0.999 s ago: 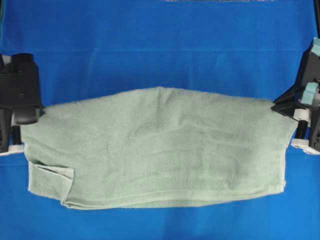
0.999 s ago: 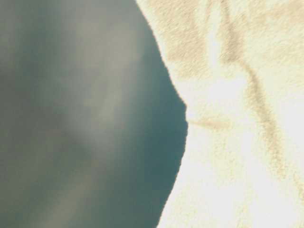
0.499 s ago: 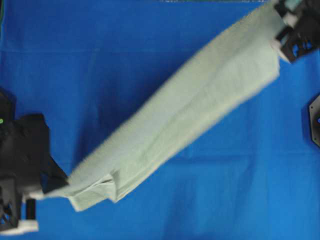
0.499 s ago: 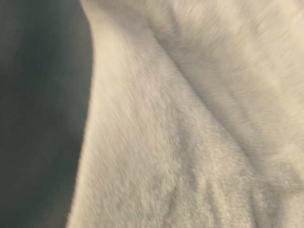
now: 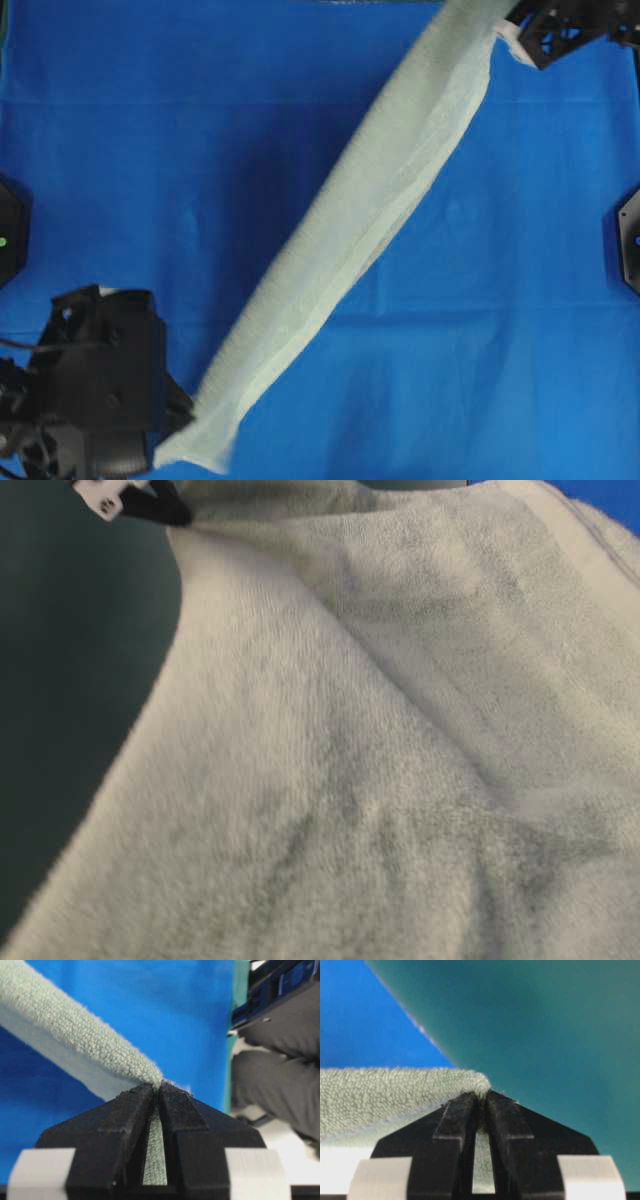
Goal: Fold a bath towel.
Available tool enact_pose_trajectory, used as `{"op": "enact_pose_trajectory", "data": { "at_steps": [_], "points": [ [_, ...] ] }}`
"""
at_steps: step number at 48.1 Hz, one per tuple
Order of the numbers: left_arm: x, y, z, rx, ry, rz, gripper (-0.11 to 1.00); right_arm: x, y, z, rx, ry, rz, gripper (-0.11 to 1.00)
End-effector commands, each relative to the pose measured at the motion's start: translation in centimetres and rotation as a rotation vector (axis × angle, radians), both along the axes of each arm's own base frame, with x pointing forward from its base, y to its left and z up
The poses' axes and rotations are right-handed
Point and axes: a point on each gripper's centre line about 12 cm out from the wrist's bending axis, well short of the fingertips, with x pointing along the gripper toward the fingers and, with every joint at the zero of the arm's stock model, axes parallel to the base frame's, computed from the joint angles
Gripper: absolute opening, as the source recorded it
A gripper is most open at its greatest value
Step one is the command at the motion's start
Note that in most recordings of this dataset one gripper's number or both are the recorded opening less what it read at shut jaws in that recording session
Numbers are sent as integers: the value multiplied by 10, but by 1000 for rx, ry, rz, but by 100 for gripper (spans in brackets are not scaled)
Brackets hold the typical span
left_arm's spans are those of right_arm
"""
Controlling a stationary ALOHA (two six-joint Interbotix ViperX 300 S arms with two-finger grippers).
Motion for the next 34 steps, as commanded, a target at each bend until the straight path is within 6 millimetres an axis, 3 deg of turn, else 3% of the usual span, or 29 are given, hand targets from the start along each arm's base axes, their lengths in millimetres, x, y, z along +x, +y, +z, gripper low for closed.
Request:
{"op": "enact_pose_trajectory", "data": {
  "at_steps": [1, 12, 18, 23, 27, 34],
  "points": [
    [5, -10, 25, -34, -64, -22, 6, -19, 17, 21, -5, -42, -1, 9],
    [25, -47, 46, -37, -84, -66, 6, -75, 70, 51, 81, -151, 36, 9],
    [28, -54, 48, 3, -46, -46, 6, -87, 87, 52, 117, -135, 36, 9],
    [28, -50, 45, 50, -21, -23, 6, -81, 90, 42, 76, -62, -13, 9],
    [23, -39, 38, 97, 16, 2, 6, -64, 87, 27, 11, 13, -51, 9],
    [11, -13, 8, 158, 92, 51, 6, -25, 58, -17, -21, 121, -112, 9]
  ]
}}
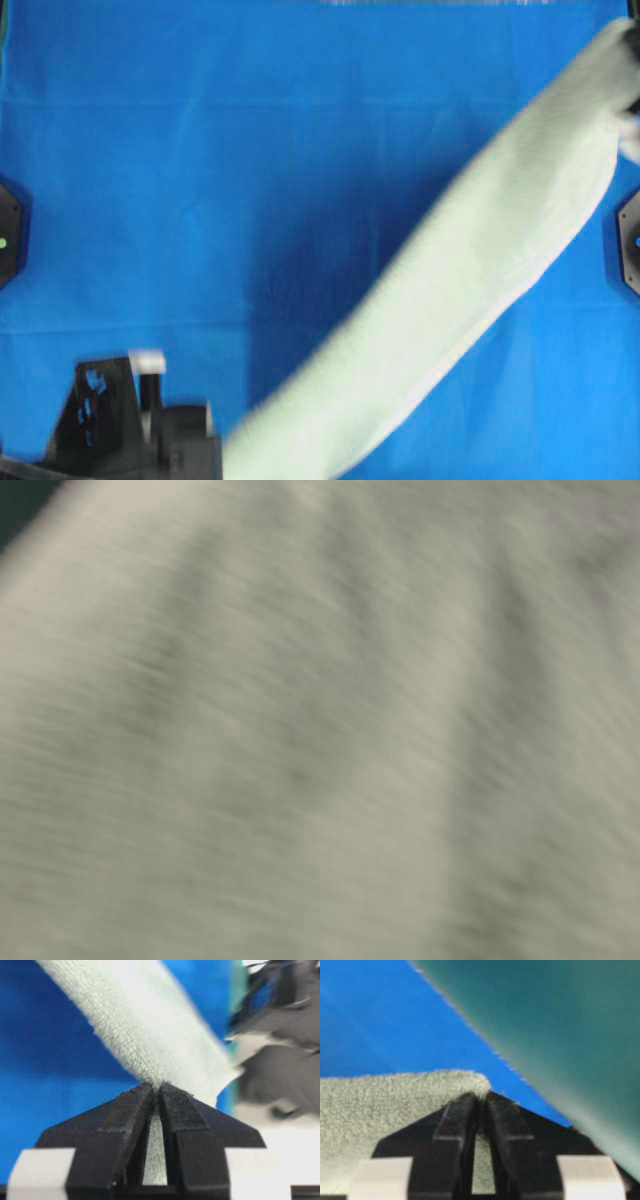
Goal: Fold a bath towel.
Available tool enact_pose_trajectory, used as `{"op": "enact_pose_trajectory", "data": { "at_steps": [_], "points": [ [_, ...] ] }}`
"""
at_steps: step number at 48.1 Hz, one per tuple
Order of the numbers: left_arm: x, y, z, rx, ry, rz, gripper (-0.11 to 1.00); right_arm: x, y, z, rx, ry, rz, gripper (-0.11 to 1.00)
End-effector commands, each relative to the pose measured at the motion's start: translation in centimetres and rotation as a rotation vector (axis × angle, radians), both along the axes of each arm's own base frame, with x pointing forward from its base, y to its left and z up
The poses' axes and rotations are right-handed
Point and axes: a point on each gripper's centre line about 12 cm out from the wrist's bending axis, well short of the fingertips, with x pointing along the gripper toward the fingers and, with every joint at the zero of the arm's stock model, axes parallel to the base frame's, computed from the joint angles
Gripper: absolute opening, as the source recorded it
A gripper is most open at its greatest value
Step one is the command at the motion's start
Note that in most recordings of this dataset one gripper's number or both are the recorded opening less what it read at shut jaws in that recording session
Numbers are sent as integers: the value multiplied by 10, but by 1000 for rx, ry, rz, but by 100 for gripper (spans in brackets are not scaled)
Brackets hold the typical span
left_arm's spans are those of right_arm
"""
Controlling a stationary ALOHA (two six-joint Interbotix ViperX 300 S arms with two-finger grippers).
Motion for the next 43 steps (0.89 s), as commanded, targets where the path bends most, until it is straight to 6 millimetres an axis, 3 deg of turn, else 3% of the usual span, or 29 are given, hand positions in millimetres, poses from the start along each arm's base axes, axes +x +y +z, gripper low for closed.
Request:
{"op": "enact_pose_trajectory", "data": {
  "at_steps": [1, 9, 21, 30, 43],
  "points": [
    [-13, 24, -3, 11, 3, 38, 6, 23, -22, -23, 1, 33, -29, 9],
    [-38, 61, -61, 12, 67, 134, 6, 65, -79, -82, 82, 34, -3, 9],
    [-98, 122, -146, -59, 121, 329, 6, 112, -143, -128, 135, -14, 81, 9],
    [-131, 144, -182, -114, 111, 366, 6, 132, -165, -148, 138, 43, 98, 9],
    [-149, 163, -200, -108, 129, 412, 6, 139, -170, -158, 150, 66, 107, 9]
  ]
}}
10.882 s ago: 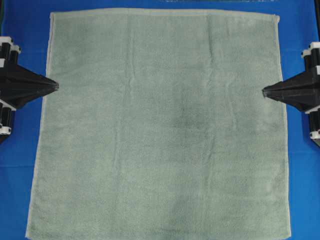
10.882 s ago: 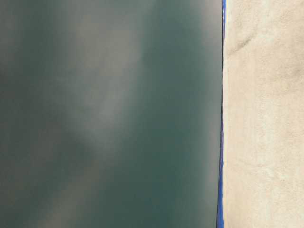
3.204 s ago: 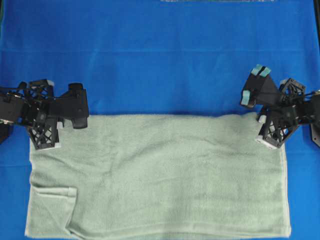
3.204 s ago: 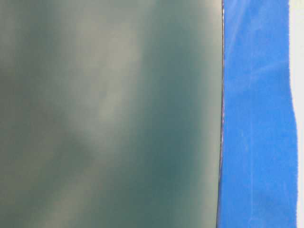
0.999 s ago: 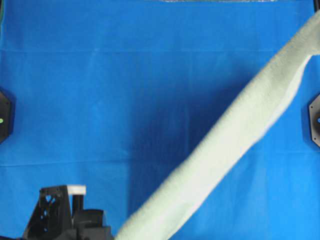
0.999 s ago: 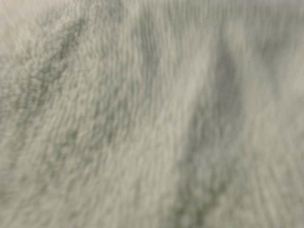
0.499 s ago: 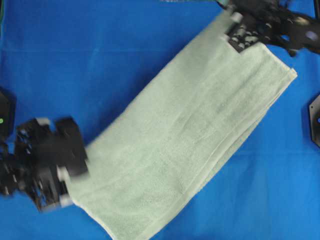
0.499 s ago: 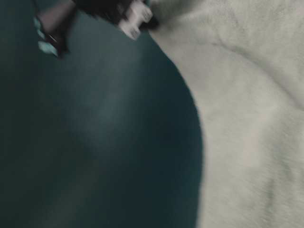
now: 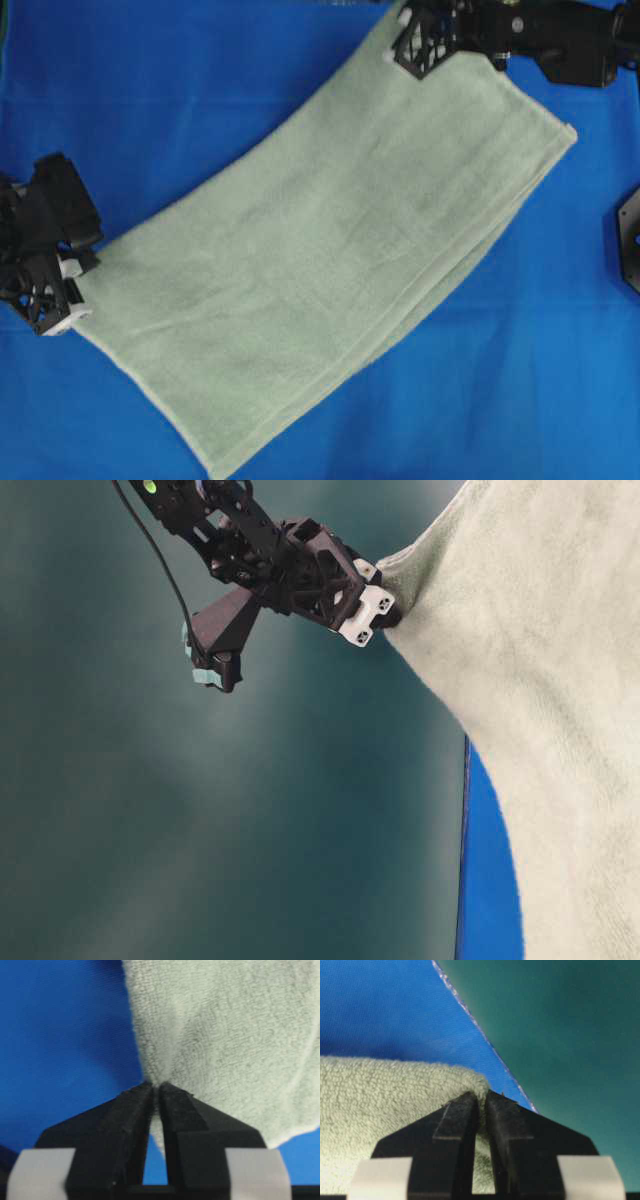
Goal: Fold a bath towel.
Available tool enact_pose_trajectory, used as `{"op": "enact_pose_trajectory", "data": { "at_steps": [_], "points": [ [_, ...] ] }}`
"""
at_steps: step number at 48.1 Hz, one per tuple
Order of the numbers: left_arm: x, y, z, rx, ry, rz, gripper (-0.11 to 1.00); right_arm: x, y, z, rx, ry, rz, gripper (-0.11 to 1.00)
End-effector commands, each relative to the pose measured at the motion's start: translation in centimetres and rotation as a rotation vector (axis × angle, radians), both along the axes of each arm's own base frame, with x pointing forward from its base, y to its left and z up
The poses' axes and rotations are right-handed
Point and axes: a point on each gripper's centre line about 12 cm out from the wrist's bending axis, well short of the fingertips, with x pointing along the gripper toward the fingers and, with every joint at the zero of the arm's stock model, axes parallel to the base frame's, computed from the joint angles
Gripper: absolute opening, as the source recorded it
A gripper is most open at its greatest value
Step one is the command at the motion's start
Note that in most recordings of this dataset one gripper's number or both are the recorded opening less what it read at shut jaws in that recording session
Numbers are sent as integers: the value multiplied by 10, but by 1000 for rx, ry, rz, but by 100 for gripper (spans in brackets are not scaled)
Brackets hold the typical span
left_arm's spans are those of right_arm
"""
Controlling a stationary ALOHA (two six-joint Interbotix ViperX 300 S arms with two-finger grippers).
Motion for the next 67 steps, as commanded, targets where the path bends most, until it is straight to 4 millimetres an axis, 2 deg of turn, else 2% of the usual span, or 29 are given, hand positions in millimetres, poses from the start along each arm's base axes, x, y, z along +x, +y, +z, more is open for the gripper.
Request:
{"op": "enact_pose_trajectory", "data": {
  "at_steps": [1, 5, 10, 13, 16, 21, 31, 37, 48, 59, 67],
  "points": [
    [2, 2, 4, -4, -16, 5, 8, 2, -4, 13, -10, -36, -9, 9],
    [2, 4, 4, -1, -19, 4, 29, -1, -3, 12, 6, -36, -26, 12],
    [0, 5, 5, 7, -19, -10, 62, -8, 3, 11, 12, -11, -33, 44],
    [0, 6, 7, 8, -24, -16, 79, -20, 7, 14, 18, 4, -56, 61],
    [-2, 7, 8, 8, -29, -16, 87, -33, 13, 18, 39, 6, -87, 69],
    [-5, 8, 11, 9, -35, -16, 84, -58, 29, 25, 91, -4, -140, 60],
    [-10, 11, 13, 12, -45, -14, 85, -108, 70, 26, 243, 6, -156, 63],
    [-9, 13, 13, 13, -46, -6, 85, -123, 81, 23, 288, 29, -135, 63],
    [-8, 14, 13, 10, -48, 5, 85, -124, 72, 15, 295, 34, -143, 63],
    [-8, 14, 12, 10, -45, 5, 85, -118, 58, -33, 342, 79, -147, 63],
    [-8, 14, 10, 12, -39, 5, 85, -124, 43, -70, 371, 94, -162, 63]
  ]
}}
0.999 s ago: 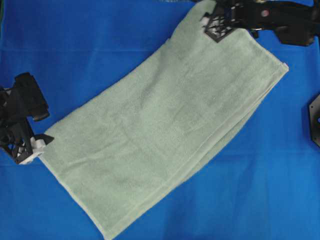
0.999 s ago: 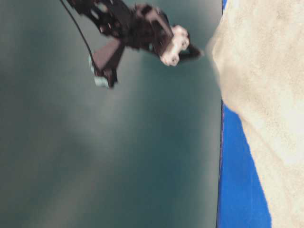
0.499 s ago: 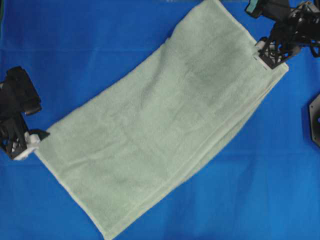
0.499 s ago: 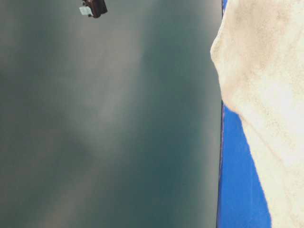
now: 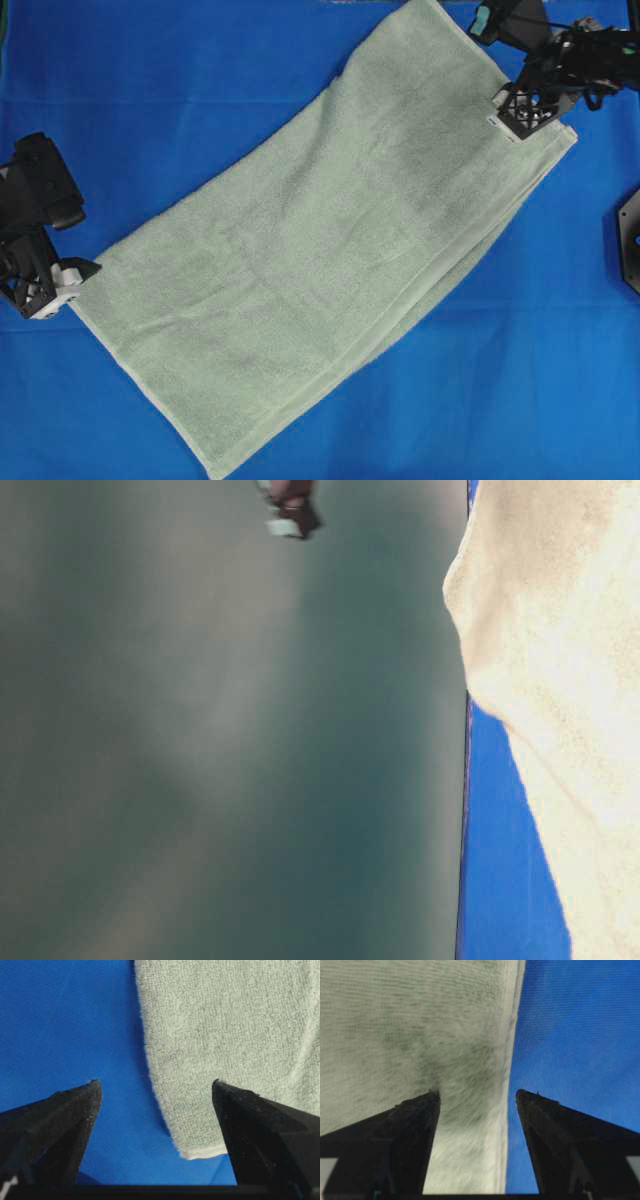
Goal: Fold a bath towel.
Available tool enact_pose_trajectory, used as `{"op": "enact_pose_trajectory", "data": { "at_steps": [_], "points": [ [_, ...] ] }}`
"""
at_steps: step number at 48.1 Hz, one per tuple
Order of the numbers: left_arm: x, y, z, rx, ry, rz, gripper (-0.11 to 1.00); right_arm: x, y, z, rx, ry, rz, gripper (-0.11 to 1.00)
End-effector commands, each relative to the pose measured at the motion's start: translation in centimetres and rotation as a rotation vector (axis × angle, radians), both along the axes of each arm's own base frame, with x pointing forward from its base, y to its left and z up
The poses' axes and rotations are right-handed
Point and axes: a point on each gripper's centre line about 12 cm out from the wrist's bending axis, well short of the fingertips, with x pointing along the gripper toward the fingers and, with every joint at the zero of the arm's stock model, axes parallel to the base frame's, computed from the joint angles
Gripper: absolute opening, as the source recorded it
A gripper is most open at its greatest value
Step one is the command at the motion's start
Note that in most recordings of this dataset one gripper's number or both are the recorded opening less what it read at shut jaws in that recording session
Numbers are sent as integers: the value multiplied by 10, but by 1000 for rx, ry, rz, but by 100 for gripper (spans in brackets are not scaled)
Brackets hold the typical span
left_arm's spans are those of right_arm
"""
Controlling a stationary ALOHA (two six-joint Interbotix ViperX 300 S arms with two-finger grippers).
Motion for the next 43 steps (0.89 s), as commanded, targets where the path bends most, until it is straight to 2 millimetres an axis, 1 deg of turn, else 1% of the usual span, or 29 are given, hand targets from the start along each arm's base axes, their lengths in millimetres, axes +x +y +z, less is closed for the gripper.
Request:
{"op": "enact_pose_trajectory", "data": {
  "at_steps": [1, 6, 13, 21, 23, 25, 26, 31, 32, 39, 43],
  "points": [
    [2, 0, 2, 0, -10, 2, 85, -3, -9, -11, -1, -5, -7, 63],
    [2, 0, 1, 0, -7, 3, 85, -12, -12, -30, 25, 12, -21, 63],
    [1, 1, 1, 1, -6, 4, 85, -21, -7, -44, 58, 29, -37, 63],
    [2, 1, 2, 0, -7, 8, 85, -25, -2, -47, 79, 20, -66, 61],
    [2, 1, 2, 0, -7, 8, 85, -26, -1, -47, 84, 18, -73, 58],
    [2, 1, 1, 0, -7, 7, 85, -26, 0, -48, 89, 18, -78, 51],
    [3, 1, 1, -1, -8, 6, 85, -26, 0, -47, 90, 16, -81, 45],
    [3, 1, 2, -2, -11, 6, 85, -28, 2, -47, 92, 7, -92, 20],
    [3, 1, 2, -3, -12, 5, 85, -28, 2, -47, 92, 7, -91, 17],
    [4, 0, 2, -8, -18, 5, 85, -30, 4, -43, 95, -3, -115, 16],
    [3, 0, 2, -8, -17, 6, 85, -36, 7, -32, 89, -7, -141, 16]
  ]
}}
